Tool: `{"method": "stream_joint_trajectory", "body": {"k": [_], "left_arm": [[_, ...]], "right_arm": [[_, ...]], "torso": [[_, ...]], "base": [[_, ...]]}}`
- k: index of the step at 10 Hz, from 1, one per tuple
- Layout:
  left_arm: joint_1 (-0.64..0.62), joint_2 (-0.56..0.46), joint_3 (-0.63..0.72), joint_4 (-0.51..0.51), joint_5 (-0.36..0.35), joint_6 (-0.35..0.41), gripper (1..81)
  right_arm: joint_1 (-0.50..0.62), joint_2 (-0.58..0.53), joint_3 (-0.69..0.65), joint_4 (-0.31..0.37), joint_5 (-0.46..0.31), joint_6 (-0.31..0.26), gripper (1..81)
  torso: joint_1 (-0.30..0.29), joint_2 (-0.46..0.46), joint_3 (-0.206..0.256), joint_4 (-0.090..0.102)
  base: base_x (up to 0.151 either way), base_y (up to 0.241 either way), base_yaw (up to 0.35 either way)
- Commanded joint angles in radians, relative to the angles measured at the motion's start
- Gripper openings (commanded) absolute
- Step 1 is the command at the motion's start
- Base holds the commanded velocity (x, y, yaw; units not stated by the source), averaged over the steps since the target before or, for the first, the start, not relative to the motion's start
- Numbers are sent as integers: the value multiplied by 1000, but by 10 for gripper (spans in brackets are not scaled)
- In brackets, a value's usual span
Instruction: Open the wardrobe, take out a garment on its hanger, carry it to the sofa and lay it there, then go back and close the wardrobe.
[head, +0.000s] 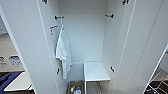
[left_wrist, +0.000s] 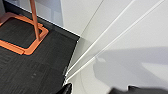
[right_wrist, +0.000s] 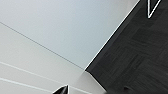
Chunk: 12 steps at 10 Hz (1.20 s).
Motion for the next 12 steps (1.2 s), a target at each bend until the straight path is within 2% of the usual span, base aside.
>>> {"method": "stream_joint_trajectory", "body": {"k": [1, 3, 5, 7, 8, 10, 11, 12], "left_arm": [[-134, 79, -3, 40, 90, -1, 811], [-120, 210, -4, 81, 147, 2, 811], [-88, 303, -44, 108, 156, 8, 811], [-44, 390, -144, 157, 161, 8, 811], [-12, 417, -176, 173, 161, 10, 811], [88, 443, -220, 248, 145, 10, 811], [151, 445, -222, 282, 142, 10, 811], [221, 458, -225, 343, 125, 17, 811]], "right_arm": [[77, 72, 145, -6, -11, 35, 811], [21, 156, 197, -75, -8, 31, 811], [-10, 253, 180, -149, -10, 23, 811], [-31, 320, 153, -230, -10, 23, 811], [-48, 337, 145, -248, -19, 22, 811], [-106, 382, 49, -314, -57, 23, 811], [-153, 405, -13, -373, -71, 23, 811], [-212, 435, -77, -463, -71, 23, 811]], "torso": [[0, 0, 0, 0], [0, 0, 0, 0], [0, 0, 0, 0], [1, 0, 0, 0], [1, 1, 0, 0], [1, 1, -1, 0], [1, 1, -1, 0], [1, 1, -1, 0]], "base": [[0, 0, 0], [0, 0, 0], [0, 0, 0], [0, 0, 0], [0, 0, 0], [0, 0, 0], [0, 0, 0], [0, 0, 0]]}}
